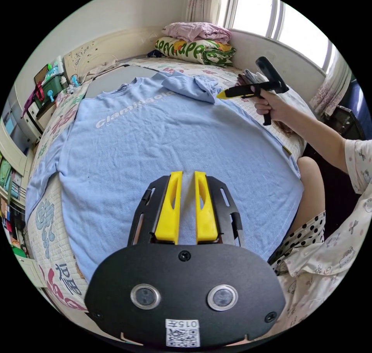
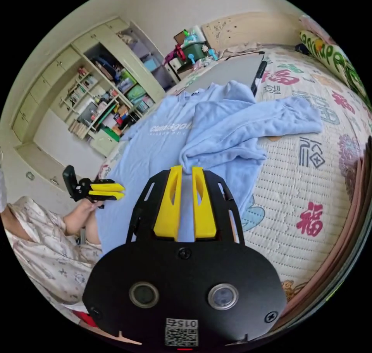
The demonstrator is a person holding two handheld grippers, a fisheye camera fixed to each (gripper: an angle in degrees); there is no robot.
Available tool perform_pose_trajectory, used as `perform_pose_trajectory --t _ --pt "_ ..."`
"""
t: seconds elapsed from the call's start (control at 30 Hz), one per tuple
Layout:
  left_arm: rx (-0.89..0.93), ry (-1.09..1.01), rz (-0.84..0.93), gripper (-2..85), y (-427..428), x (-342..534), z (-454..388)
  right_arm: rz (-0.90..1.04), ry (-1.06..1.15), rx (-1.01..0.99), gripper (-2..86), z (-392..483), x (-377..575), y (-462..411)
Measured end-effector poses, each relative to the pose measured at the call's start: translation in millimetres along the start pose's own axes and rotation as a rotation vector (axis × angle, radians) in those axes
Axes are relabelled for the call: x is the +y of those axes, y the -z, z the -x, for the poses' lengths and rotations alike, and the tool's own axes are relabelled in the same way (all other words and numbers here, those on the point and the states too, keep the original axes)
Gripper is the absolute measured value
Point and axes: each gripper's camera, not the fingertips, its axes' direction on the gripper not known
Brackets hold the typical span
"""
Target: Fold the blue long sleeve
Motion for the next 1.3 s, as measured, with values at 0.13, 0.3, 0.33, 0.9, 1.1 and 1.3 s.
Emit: perform_pose_trajectory --t 0.13,0.3,0.33,0.9,1.1,1.3 --pt "-0.001 0.0 0.0 5.8 -3 6 -1 -0.252 -0.38 0.014 8.4 -73 3 30" --pt "-0.004 -0.001 0.0 5.9 -7 15 -1 -0.344 -0.533 0.13 13.8 -108 -30 2" --pt "-0.004 -0.001 0.0 5.9 -7 18 0 -0.321 -0.472 0.178 14.2 -99 -48 -14" --pt "0.051 0.038 -0.008 6.3 -20 77 43 -0.367 -0.223 0.371 0.7 -60 18 -74" --pt "0.528 0.45 -0.329 10.5 16 159 134 -0.253 0.319 -0.047 0.4 41 139 -87" --pt "0.833 0.66 -0.408 19.1 -40 227 145 -0.016 0.352 -0.141 0.2 27 269 -180"
